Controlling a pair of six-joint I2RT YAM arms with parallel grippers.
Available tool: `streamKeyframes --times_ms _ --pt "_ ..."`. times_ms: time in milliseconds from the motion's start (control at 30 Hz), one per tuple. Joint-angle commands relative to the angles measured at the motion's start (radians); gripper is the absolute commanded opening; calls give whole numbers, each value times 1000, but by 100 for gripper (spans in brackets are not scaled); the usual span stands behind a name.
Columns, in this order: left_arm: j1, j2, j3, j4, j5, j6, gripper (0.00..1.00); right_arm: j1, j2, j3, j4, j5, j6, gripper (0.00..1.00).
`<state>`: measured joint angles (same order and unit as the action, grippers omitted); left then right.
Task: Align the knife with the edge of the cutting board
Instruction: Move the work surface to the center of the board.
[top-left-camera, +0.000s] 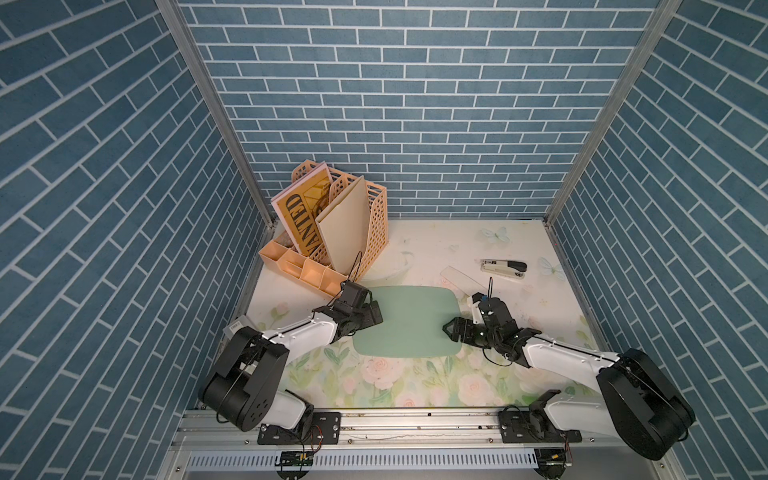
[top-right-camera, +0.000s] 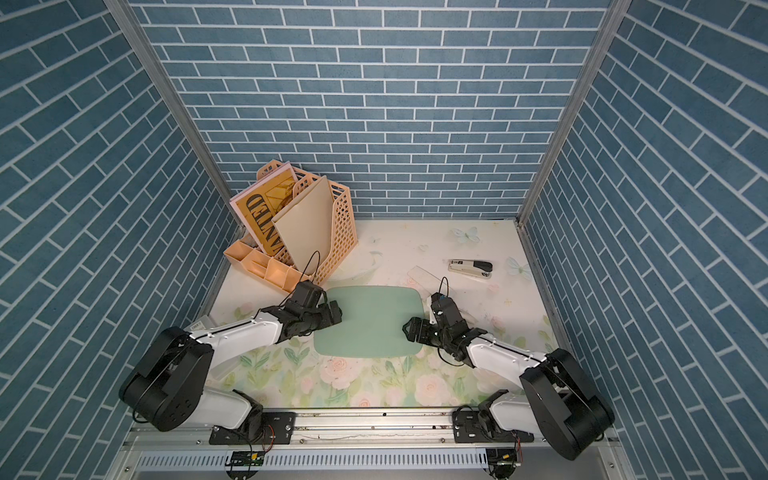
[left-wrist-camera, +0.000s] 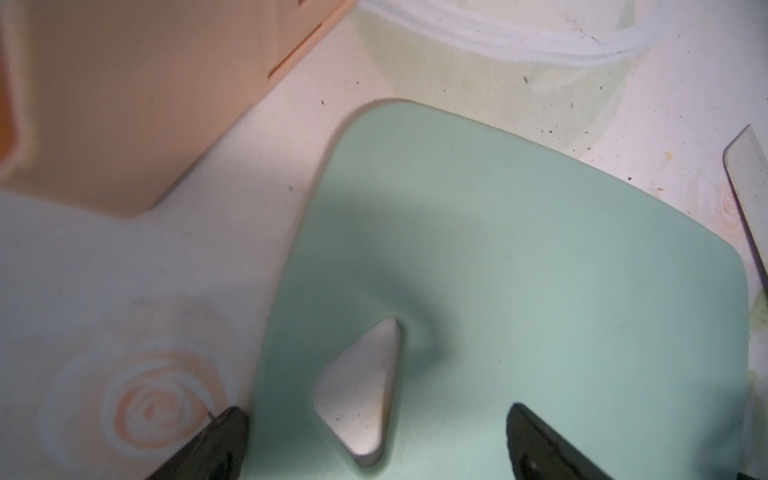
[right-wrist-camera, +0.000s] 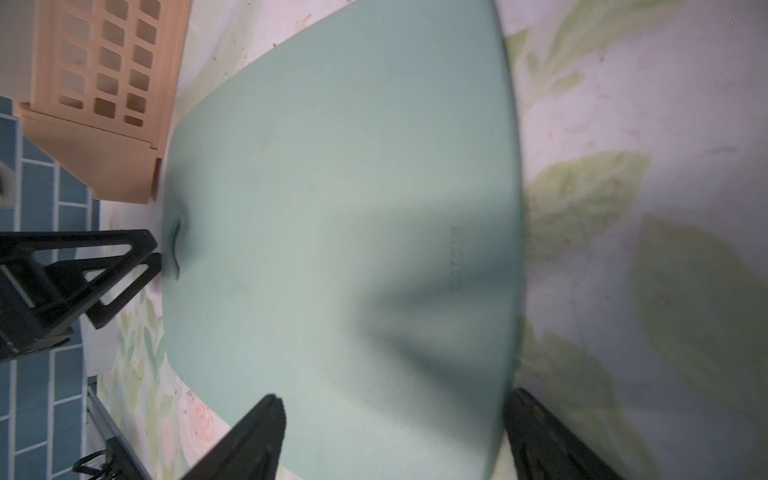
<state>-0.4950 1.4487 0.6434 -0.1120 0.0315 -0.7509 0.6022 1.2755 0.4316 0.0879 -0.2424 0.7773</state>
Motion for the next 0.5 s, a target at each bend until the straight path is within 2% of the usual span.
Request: streamKeyframes --times_ms 0,67,467 --pt "3 0 26 -64 18 -10 100 -1 -7 51 -172 128 -11 87" --pt "7 -4 39 -71 15 -6 100 -20 4 74 -183 159 -27 87" --pt "7 6 20 -52 28 -1 100 -49 203 186 -102 42 -67 87"
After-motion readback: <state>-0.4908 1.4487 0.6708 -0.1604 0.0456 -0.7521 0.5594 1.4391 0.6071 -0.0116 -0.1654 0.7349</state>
